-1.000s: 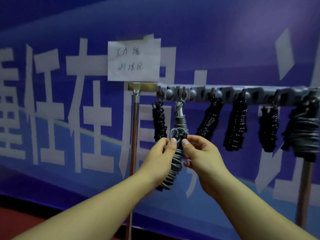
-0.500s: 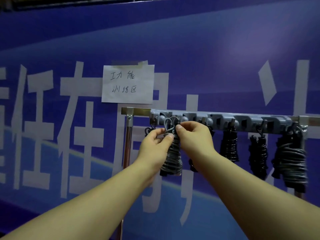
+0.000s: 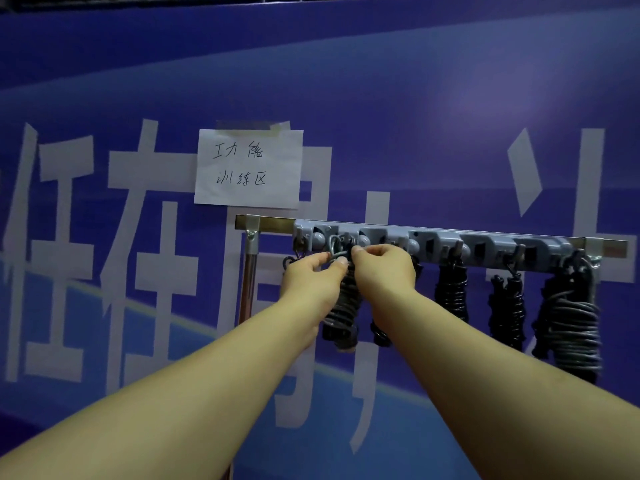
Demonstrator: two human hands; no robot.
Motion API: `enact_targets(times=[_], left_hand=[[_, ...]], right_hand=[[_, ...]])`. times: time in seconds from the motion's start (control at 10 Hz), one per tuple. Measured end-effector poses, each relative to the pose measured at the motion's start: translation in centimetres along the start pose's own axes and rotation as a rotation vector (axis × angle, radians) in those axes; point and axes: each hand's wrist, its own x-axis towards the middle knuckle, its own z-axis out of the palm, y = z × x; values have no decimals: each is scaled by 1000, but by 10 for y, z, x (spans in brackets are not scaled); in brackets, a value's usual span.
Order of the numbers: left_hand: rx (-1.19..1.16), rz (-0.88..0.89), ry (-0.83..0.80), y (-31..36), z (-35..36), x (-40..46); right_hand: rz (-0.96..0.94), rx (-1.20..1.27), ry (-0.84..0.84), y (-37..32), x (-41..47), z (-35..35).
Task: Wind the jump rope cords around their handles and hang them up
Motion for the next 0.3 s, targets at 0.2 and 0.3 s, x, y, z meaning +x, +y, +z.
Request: enact_targets(times=[0.2,0.3], left_hand=[[65,41,40,-17,-10,-1],[81,119,48,-31,-20,-4]], right_hand=[[-55,-16,-13,21,-15,0],[-183,13,23,39,-32,2]])
